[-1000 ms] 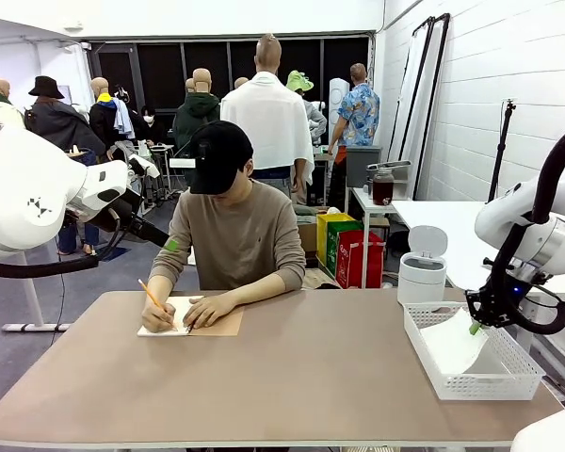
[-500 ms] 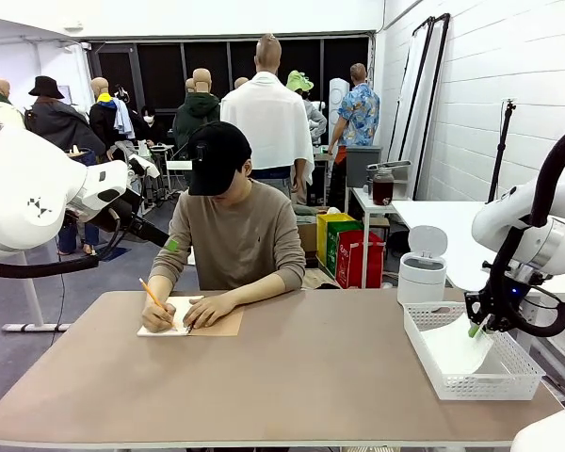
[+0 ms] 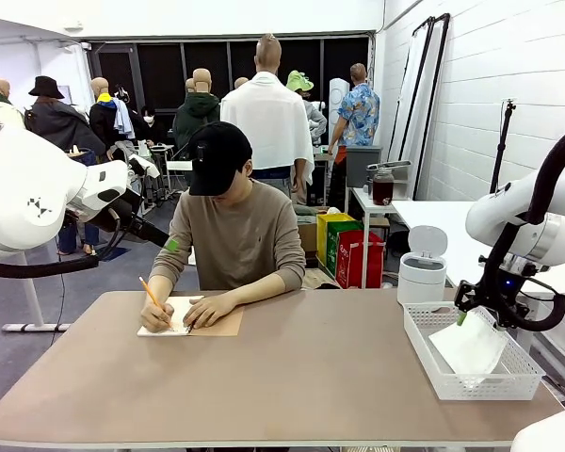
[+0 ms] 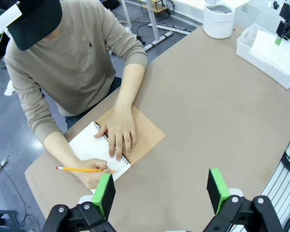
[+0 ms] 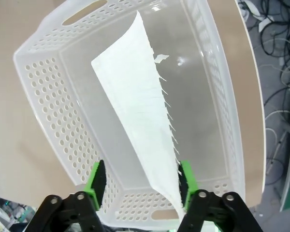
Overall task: Sort the paper based on its condition.
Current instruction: If a person hands you a paper, place it in the Organizing basket , and if it's crumpled, put it in the Trash can.
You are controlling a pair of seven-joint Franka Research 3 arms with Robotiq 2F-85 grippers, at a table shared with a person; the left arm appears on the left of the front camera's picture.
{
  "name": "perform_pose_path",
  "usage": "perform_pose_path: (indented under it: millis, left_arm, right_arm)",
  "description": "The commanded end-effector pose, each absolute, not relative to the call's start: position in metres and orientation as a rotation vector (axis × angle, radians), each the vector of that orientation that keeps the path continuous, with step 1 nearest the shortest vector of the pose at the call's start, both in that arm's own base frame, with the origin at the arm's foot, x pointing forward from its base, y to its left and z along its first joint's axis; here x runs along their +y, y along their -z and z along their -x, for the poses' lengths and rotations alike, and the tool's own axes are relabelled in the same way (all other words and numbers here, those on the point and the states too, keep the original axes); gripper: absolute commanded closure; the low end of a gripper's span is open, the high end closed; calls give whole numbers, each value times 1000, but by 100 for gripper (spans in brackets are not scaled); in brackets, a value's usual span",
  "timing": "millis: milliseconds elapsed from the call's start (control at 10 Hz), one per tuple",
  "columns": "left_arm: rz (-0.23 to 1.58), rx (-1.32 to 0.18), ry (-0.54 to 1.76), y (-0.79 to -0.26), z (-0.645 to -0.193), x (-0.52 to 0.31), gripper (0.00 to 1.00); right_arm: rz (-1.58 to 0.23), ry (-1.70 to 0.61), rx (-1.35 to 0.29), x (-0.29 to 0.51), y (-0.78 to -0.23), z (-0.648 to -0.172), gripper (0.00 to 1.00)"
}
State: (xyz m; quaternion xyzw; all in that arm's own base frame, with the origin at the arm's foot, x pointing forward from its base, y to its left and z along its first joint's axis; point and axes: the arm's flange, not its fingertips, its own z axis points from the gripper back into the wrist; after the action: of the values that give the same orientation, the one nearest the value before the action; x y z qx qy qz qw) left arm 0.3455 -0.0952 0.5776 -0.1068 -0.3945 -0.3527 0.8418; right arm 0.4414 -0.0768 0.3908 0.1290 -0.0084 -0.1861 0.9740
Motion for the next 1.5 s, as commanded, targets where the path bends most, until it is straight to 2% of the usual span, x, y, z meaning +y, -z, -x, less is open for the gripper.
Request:
perform_pose_path:
  millis: [0, 500, 1400]
  left_arm:
    - [235, -830, 755, -577, -345, -94, 0]
    - [235, -830, 755, -577, -345, -94, 0]
    - [235, -830, 755, -577, -345, -94, 0]
  right_arm:
    - [-207, 398, 8, -69, -402, -441, 0]
    - [-131, 446, 36, -60, -410, -437, 0]
    - [-107, 511, 25, -58, -414, -440, 0]
